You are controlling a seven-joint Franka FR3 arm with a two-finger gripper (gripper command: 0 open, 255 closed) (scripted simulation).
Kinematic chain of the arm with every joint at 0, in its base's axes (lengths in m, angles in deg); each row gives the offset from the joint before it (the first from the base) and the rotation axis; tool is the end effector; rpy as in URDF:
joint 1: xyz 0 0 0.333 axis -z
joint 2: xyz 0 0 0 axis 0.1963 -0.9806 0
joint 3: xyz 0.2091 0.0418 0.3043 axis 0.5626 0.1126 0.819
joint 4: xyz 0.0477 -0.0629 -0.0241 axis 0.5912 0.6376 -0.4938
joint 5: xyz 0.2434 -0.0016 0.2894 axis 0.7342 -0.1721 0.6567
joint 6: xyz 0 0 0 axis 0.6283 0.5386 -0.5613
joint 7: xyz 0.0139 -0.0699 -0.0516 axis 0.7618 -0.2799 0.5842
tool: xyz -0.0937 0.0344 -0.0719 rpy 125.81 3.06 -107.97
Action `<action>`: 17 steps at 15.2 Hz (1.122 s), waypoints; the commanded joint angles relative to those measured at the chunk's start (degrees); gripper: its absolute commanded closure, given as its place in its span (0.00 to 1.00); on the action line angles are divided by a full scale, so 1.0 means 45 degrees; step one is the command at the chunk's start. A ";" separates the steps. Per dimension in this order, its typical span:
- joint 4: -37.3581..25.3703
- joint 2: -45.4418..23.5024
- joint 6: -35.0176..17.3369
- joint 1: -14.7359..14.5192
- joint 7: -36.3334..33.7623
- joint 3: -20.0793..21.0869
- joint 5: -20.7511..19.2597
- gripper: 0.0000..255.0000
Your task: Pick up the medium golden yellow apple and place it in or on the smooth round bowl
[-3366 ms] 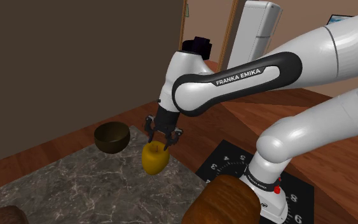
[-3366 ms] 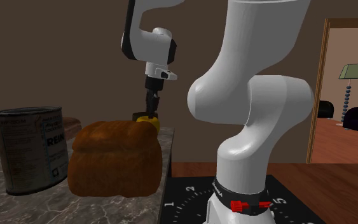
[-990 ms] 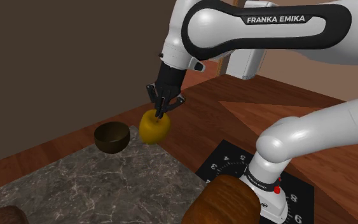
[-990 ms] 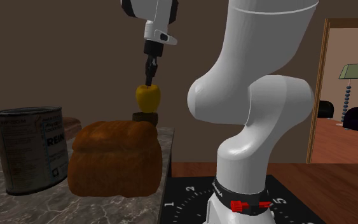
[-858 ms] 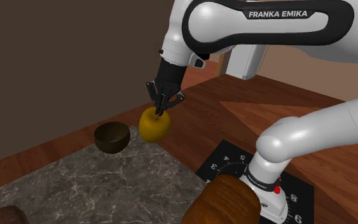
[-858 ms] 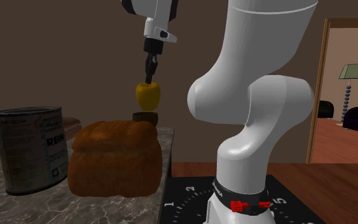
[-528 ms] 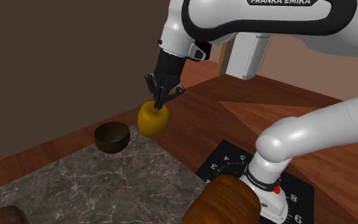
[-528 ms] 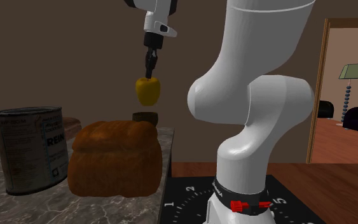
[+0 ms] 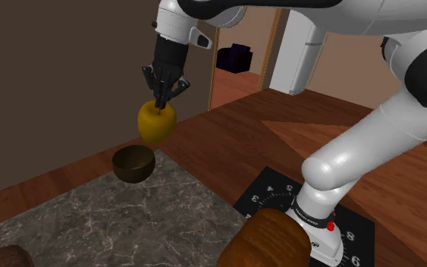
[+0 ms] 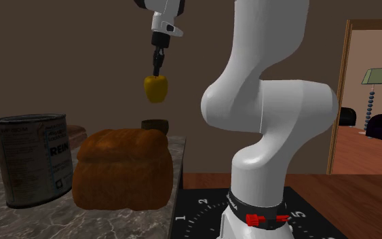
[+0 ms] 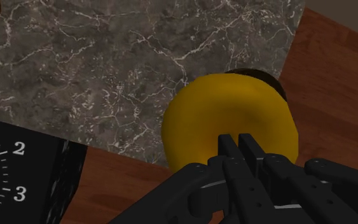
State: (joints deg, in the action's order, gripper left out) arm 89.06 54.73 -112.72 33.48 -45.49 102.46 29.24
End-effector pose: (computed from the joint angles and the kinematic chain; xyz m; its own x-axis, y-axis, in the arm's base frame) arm 0.4066 0.2579 0.6417 0.3231 -0.9353 -0.1441 -0.9394 -0.2986 -0.1683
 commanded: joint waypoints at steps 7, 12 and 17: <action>-0.5692 -0.6158 0.0943 0.0140 -0.2862 0.2167 -0.4896 1.00; -0.6624 -0.7429 0.1006 -0.0613 -0.3320 0.2002 -0.5968 1.00; -0.5459 -0.7141 0.0055 -0.0321 -0.3131 0.2008 -0.5707 1.00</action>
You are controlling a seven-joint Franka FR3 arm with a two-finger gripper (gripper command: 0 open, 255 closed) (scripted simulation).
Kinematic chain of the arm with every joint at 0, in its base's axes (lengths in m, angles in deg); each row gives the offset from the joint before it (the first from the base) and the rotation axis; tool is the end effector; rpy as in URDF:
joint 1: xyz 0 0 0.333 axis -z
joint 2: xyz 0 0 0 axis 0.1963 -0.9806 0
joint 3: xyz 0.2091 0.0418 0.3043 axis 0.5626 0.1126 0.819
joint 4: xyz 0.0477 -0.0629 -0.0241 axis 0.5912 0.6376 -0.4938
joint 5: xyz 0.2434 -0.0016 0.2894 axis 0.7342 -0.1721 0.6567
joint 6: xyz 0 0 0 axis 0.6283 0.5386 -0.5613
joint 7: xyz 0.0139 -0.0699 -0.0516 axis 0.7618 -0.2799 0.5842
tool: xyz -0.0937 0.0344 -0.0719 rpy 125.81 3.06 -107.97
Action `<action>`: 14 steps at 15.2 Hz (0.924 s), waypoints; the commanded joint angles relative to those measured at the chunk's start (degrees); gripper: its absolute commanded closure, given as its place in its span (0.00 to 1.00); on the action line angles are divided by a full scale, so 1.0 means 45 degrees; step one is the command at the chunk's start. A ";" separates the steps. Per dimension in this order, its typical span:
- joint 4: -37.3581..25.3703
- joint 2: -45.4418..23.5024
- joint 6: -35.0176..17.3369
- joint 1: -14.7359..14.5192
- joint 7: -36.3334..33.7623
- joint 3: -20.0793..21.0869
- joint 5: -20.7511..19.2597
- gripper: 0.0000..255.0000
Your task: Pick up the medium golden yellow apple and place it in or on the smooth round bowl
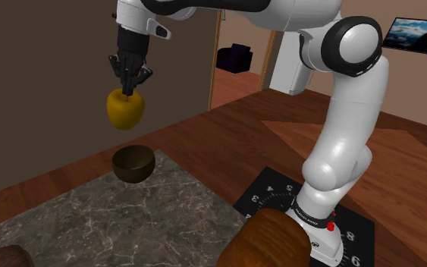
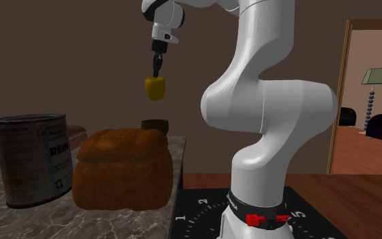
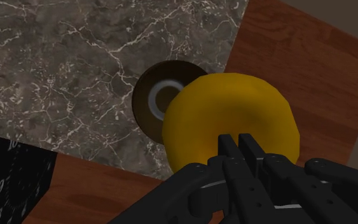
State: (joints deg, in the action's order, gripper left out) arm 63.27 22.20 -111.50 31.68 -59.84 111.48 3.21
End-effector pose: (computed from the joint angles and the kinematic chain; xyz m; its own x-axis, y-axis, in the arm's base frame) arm 0.5602 0.2638 0.6464 0.3222 -0.9354 -0.1456 -0.9397 -0.2974 -0.1689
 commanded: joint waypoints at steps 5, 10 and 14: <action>0.1298 0.0255 -0.1120 0.0261 0.0196 -0.0008 0.0233 1.00; 0.2208 0.0308 -0.1987 0.0362 0.0281 -0.0030 0.0287 1.00; 0.2864 0.0274 -0.2660 0.0395 0.0309 -0.0058 0.0261 1.00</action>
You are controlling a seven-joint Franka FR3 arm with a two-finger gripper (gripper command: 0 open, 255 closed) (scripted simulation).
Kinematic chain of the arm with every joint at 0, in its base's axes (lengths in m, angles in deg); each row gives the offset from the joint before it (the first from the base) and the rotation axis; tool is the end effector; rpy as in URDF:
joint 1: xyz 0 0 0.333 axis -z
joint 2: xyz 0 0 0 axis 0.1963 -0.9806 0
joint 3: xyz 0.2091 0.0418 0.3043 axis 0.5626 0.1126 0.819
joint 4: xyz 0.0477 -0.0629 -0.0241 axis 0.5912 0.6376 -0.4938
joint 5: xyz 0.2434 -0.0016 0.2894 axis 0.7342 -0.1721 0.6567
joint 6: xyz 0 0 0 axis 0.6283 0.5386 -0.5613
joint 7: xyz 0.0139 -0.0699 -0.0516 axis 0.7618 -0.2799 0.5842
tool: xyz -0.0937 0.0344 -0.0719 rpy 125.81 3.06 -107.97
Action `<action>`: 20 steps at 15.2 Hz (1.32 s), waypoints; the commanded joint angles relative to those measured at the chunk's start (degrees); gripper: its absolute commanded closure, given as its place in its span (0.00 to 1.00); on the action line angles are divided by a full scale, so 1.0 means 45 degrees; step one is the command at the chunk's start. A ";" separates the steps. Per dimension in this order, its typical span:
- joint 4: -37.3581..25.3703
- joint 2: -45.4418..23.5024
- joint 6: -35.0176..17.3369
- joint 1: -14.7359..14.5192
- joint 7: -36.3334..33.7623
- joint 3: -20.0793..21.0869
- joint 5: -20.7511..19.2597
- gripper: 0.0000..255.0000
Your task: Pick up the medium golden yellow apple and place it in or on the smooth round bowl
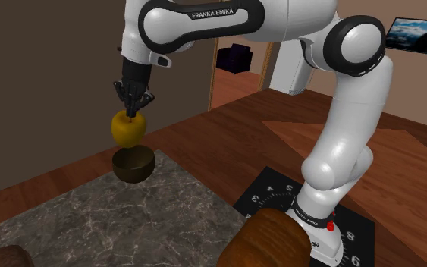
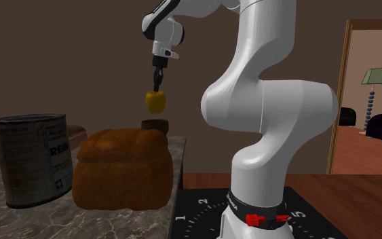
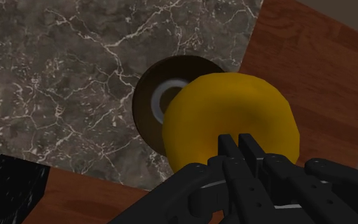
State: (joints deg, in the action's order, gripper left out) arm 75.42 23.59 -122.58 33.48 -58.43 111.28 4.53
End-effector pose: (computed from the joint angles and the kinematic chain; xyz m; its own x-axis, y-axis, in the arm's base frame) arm 0.5583 0.2637 0.5761 0.3222 -0.9354 -0.1457 -0.9397 -0.2974 -0.1687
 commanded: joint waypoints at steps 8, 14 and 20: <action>0.0985 -0.0187 -0.1114 -0.0019 -0.0027 -0.0075 -0.0167 1.00; 0.0985 -0.0188 -0.1114 -0.0019 -0.0027 -0.0076 -0.0168 0.00; 0.0771 0.0035 -0.0749 0.0103 0.0105 -0.0024 0.0040 0.00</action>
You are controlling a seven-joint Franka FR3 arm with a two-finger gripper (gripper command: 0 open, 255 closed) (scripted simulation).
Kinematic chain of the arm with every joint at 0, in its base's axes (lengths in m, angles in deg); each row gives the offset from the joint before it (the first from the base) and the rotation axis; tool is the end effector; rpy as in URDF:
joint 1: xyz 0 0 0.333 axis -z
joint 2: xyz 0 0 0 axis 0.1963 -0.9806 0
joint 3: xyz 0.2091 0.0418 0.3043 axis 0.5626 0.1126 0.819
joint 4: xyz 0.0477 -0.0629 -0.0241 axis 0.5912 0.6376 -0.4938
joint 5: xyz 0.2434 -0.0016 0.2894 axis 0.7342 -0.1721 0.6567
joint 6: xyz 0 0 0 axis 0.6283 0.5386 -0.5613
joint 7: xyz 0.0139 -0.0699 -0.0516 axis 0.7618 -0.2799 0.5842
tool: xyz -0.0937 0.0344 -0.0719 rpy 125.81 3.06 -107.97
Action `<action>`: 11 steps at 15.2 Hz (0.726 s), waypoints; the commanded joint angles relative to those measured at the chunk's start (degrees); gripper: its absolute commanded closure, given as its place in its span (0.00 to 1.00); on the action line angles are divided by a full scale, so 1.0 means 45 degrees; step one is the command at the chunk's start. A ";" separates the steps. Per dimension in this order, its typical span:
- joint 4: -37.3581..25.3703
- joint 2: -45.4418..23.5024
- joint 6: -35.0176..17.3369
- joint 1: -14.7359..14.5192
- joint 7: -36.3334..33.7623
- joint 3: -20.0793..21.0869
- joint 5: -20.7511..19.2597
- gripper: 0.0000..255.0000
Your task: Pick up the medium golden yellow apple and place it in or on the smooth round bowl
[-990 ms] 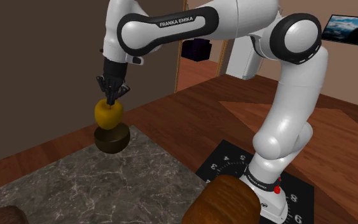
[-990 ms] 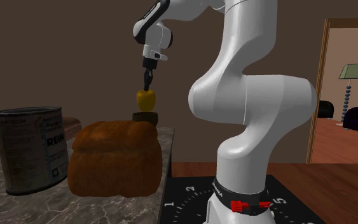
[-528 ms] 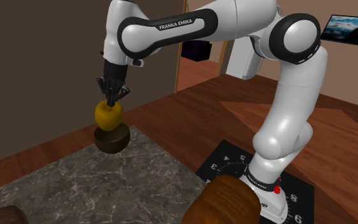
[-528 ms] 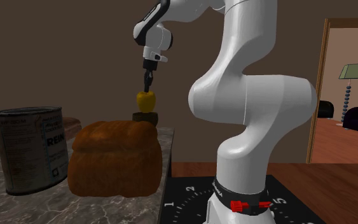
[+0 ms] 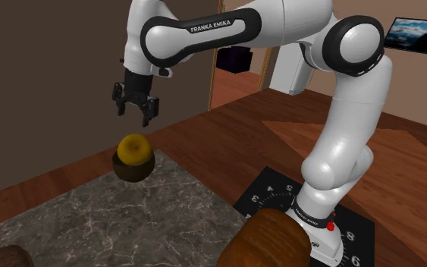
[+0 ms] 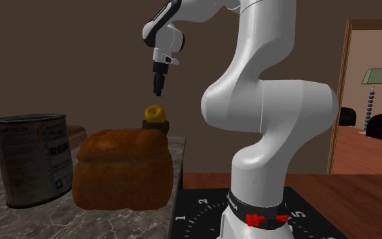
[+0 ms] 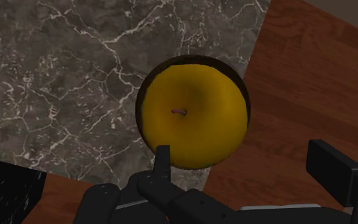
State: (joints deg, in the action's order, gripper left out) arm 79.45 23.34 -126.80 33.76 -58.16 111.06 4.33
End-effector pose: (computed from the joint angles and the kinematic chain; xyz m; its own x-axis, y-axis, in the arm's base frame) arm 0.5585 0.2618 0.5481 0.3221 -0.9354 -0.1455 -0.9396 -0.2972 -0.1698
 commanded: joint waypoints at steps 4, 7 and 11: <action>-0.0827 0.0615 0.1246 0.0320 0.0353 0.0102 0.0570 0.00; -0.0827 0.0615 0.1246 0.0319 0.0354 0.0100 0.0570 0.00; -0.0827 0.0615 0.1246 0.0318 0.0354 0.0100 0.0570 0.00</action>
